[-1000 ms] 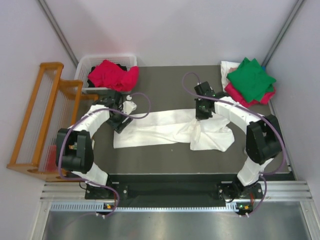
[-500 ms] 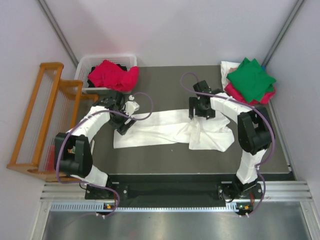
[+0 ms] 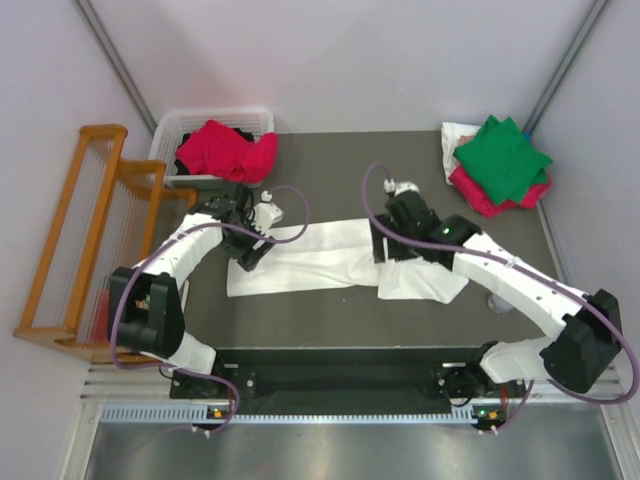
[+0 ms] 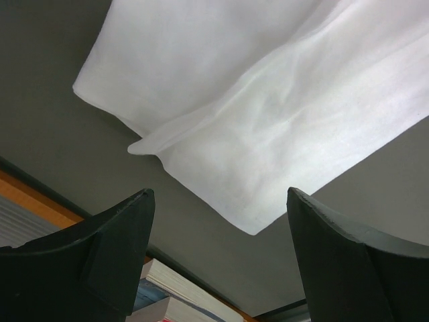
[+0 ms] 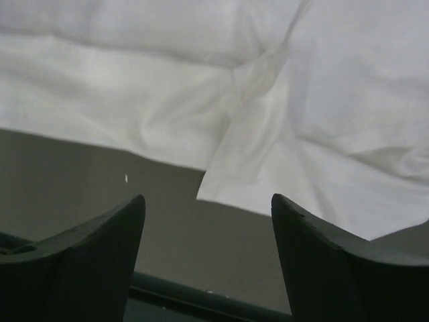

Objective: Fold and stack the t-shirts
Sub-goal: Fold the tshirt

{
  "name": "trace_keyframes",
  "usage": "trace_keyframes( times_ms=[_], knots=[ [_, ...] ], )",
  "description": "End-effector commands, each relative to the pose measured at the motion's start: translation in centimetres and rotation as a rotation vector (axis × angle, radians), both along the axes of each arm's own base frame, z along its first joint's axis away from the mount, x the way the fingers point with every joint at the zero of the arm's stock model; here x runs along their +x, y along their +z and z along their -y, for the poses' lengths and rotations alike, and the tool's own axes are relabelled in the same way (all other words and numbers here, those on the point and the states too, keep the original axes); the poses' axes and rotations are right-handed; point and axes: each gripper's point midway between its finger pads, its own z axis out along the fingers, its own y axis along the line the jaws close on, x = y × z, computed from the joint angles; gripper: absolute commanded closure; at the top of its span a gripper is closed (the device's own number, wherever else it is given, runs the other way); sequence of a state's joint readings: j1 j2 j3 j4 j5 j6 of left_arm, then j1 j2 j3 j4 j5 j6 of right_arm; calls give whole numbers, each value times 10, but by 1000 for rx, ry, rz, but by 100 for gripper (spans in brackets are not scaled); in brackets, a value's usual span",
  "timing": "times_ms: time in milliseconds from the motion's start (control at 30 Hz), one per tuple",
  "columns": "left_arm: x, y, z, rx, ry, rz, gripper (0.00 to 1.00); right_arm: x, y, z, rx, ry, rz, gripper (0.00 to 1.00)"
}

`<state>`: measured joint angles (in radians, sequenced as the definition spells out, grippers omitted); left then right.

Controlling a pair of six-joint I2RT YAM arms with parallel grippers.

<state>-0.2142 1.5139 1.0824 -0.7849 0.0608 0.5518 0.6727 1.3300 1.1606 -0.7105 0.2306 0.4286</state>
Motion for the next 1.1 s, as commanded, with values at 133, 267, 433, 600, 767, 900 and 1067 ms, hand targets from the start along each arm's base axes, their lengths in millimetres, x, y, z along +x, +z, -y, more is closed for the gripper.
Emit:
trace_keyframes(
  times_ms=[133,267,433,600,767,900,1067],
  knots=[
    [15,-10,5,-11,35,8,16,-88,-108,1,-132,97,-287,36],
    [23,-7,7,-21,53,12,16,-85,-118,-1,-164,111,-295,38],
    [21,-6,9,-30,47,5,16,-77,-118,-9,-163,118,-284,41],
    [20,-13,7,-18,52,-6,16,-74,-123,-19,-142,129,-289,43],
    [20,-15,10,-27,51,-15,16,-71,-135,-30,-142,138,-312,45],
    [17,-14,9,-24,48,-16,16,-66,-139,-36,-145,141,-308,47],
    [15,-12,7,-20,41,-8,16,-59,-142,-38,-168,145,-296,51]
  ],
)
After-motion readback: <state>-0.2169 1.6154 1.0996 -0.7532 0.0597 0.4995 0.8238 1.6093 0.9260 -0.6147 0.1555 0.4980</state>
